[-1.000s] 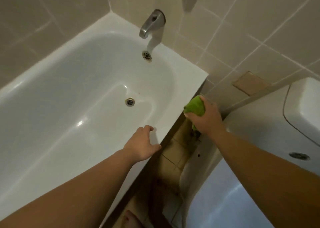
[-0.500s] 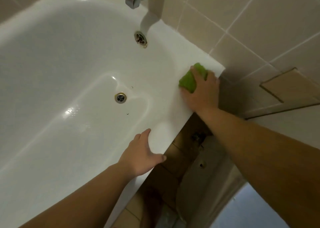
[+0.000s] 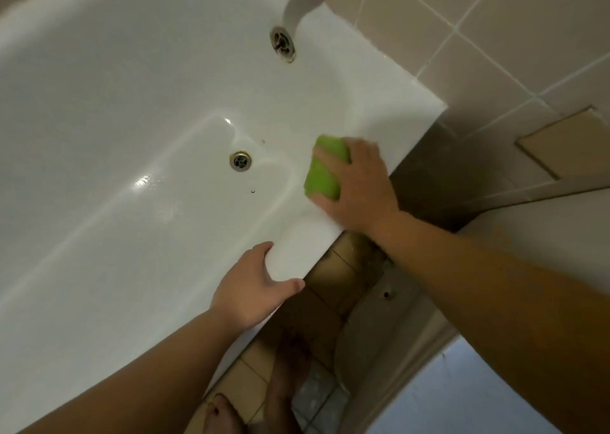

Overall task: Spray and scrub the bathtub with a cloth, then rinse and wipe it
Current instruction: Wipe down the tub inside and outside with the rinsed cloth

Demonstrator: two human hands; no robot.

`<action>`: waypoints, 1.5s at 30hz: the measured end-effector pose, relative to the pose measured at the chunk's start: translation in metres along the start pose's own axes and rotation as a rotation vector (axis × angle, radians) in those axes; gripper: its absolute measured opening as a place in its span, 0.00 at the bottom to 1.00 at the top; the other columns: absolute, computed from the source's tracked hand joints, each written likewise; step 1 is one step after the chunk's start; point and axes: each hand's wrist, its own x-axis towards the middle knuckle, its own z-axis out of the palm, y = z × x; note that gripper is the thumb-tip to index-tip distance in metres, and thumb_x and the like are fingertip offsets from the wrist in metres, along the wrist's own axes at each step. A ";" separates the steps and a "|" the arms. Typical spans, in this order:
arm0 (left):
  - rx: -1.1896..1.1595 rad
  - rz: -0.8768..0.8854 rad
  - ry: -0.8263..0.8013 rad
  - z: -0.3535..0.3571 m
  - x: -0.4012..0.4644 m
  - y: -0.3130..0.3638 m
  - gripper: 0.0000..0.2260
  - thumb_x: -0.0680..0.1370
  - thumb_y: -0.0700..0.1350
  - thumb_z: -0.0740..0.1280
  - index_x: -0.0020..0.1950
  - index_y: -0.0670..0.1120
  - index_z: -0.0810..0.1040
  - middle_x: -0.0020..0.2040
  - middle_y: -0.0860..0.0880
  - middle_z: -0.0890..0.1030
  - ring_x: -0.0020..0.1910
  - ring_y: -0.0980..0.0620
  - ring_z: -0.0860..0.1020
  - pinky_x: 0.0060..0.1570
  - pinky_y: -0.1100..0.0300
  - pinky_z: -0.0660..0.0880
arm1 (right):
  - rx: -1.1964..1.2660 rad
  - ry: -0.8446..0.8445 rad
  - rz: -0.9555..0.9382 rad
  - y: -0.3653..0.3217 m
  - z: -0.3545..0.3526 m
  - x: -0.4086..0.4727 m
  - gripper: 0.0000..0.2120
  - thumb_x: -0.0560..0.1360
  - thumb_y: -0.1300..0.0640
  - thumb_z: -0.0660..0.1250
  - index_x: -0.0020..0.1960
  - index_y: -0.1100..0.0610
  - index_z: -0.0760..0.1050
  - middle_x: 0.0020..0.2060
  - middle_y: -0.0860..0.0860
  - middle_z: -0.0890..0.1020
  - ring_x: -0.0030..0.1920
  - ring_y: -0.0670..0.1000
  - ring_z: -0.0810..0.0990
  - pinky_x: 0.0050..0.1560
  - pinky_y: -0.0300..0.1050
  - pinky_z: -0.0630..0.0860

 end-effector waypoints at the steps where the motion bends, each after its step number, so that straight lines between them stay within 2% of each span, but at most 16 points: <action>1: -0.007 -0.005 0.001 -0.001 -0.005 -0.004 0.43 0.63 0.71 0.73 0.75 0.57 0.68 0.66 0.56 0.77 0.62 0.53 0.77 0.61 0.50 0.77 | -0.004 -0.070 -0.163 -0.022 0.012 -0.030 0.36 0.73 0.32 0.66 0.78 0.44 0.67 0.70 0.59 0.68 0.70 0.64 0.66 0.73 0.65 0.65; 3: -0.008 -0.012 0.004 -0.004 -0.014 -0.014 0.42 0.62 0.70 0.74 0.72 0.57 0.70 0.63 0.57 0.78 0.59 0.53 0.78 0.58 0.52 0.76 | -0.004 -0.180 -0.380 -0.041 0.022 -0.072 0.38 0.73 0.33 0.67 0.79 0.44 0.65 0.71 0.57 0.68 0.73 0.63 0.65 0.77 0.62 0.61; 5: 0.036 -0.009 0.002 -0.004 -0.025 -0.027 0.44 0.63 0.72 0.73 0.76 0.57 0.67 0.67 0.56 0.76 0.63 0.52 0.76 0.62 0.52 0.75 | -0.039 -0.156 -0.401 -0.024 0.020 -0.071 0.38 0.74 0.33 0.66 0.79 0.45 0.64 0.71 0.59 0.68 0.73 0.64 0.65 0.77 0.62 0.59; 9: 0.065 -0.009 -0.006 -0.008 -0.049 -0.050 0.46 0.71 0.70 0.72 0.82 0.52 0.59 0.79 0.53 0.67 0.75 0.50 0.68 0.74 0.54 0.66 | 0.037 0.089 0.021 0.016 0.007 -0.036 0.38 0.74 0.32 0.65 0.80 0.45 0.65 0.70 0.62 0.68 0.70 0.66 0.67 0.72 0.65 0.66; 12: 0.071 0.010 0.025 -0.011 -0.069 -0.065 0.44 0.73 0.65 0.74 0.83 0.51 0.59 0.79 0.52 0.66 0.76 0.50 0.67 0.73 0.57 0.64 | 0.016 0.106 0.237 -0.026 0.022 -0.044 0.37 0.75 0.31 0.64 0.79 0.44 0.64 0.72 0.61 0.66 0.71 0.66 0.64 0.73 0.62 0.65; 15: 0.078 0.013 0.030 -0.015 -0.088 -0.080 0.41 0.73 0.62 0.76 0.80 0.51 0.64 0.75 0.52 0.71 0.72 0.51 0.71 0.70 0.57 0.68 | -0.001 -0.008 -0.020 -0.106 0.045 -0.093 0.36 0.73 0.32 0.67 0.76 0.45 0.68 0.68 0.59 0.68 0.68 0.65 0.67 0.68 0.65 0.69; 18: 0.043 0.018 0.031 -0.016 -0.105 -0.103 0.32 0.69 0.61 0.77 0.70 0.56 0.73 0.64 0.55 0.79 0.60 0.54 0.78 0.61 0.51 0.76 | 0.028 -0.202 -0.429 -0.149 0.068 -0.147 0.37 0.72 0.33 0.68 0.77 0.44 0.68 0.69 0.57 0.70 0.71 0.63 0.66 0.75 0.64 0.63; 20: 0.087 0.033 0.046 -0.016 -0.117 -0.121 0.38 0.70 0.63 0.76 0.77 0.54 0.68 0.70 0.52 0.76 0.66 0.51 0.75 0.67 0.50 0.73 | -0.022 -0.209 -0.534 -0.134 0.064 -0.146 0.38 0.72 0.32 0.68 0.79 0.44 0.67 0.71 0.57 0.70 0.73 0.63 0.66 0.78 0.62 0.60; 23: 0.163 -0.005 0.071 -0.015 -0.139 -0.150 0.44 0.75 0.66 0.71 0.84 0.51 0.56 0.81 0.52 0.63 0.78 0.49 0.64 0.76 0.54 0.62 | -0.017 -0.092 -0.270 -0.097 0.051 -0.122 0.39 0.73 0.30 0.65 0.80 0.44 0.64 0.71 0.59 0.68 0.71 0.64 0.66 0.74 0.67 0.65; 26: 0.141 -0.042 0.102 -0.017 -0.163 -0.176 0.44 0.75 0.69 0.69 0.84 0.51 0.56 0.82 0.52 0.61 0.79 0.50 0.63 0.77 0.54 0.61 | 0.022 0.049 0.088 -0.107 0.054 -0.119 0.40 0.74 0.28 0.62 0.81 0.45 0.62 0.72 0.60 0.65 0.72 0.65 0.64 0.72 0.66 0.67; 28: 0.125 -0.072 0.112 -0.020 -0.179 -0.195 0.44 0.74 0.70 0.69 0.83 0.52 0.58 0.81 0.52 0.63 0.78 0.50 0.64 0.76 0.53 0.63 | 0.038 0.017 0.138 -0.152 0.070 -0.140 0.39 0.75 0.27 0.59 0.81 0.45 0.61 0.73 0.58 0.62 0.74 0.66 0.61 0.74 0.66 0.63; 31: 0.132 -0.094 0.130 -0.026 -0.204 -0.222 0.45 0.73 0.71 0.69 0.82 0.52 0.59 0.80 0.52 0.64 0.77 0.50 0.65 0.75 0.53 0.63 | 0.009 -0.154 -0.149 -0.234 0.098 -0.190 0.37 0.76 0.25 0.55 0.79 0.42 0.64 0.75 0.57 0.63 0.77 0.65 0.58 0.77 0.66 0.58; 33: 0.142 -0.110 0.138 -0.031 -0.220 -0.240 0.45 0.72 0.72 0.69 0.82 0.52 0.60 0.80 0.51 0.65 0.77 0.49 0.66 0.74 0.53 0.64 | 0.016 -0.263 -0.394 -0.266 0.113 -0.216 0.34 0.76 0.27 0.59 0.77 0.41 0.66 0.74 0.57 0.67 0.77 0.64 0.61 0.77 0.66 0.60; 37: 0.142 -0.148 0.152 -0.036 -0.256 -0.278 0.44 0.73 0.72 0.69 0.82 0.53 0.61 0.80 0.51 0.66 0.77 0.48 0.65 0.75 0.52 0.63 | -0.058 -0.341 -0.641 -0.238 0.104 -0.192 0.33 0.78 0.29 0.60 0.80 0.40 0.63 0.74 0.56 0.68 0.74 0.61 0.66 0.77 0.63 0.62; 41: 0.152 -0.201 0.208 -0.031 -0.284 -0.313 0.43 0.73 0.74 0.64 0.81 0.52 0.63 0.78 0.50 0.68 0.75 0.47 0.68 0.73 0.50 0.66 | -0.038 -0.084 -0.340 -0.186 0.080 -0.166 0.32 0.79 0.33 0.62 0.76 0.49 0.71 0.66 0.60 0.73 0.65 0.62 0.70 0.66 0.64 0.71; 45: 0.153 -0.257 0.286 -0.019 -0.305 -0.332 0.41 0.74 0.75 0.62 0.79 0.50 0.66 0.76 0.49 0.72 0.73 0.47 0.71 0.71 0.49 0.69 | -0.051 0.051 -0.104 -0.233 0.103 -0.193 0.30 0.79 0.36 0.65 0.75 0.51 0.72 0.65 0.61 0.71 0.64 0.63 0.69 0.65 0.61 0.70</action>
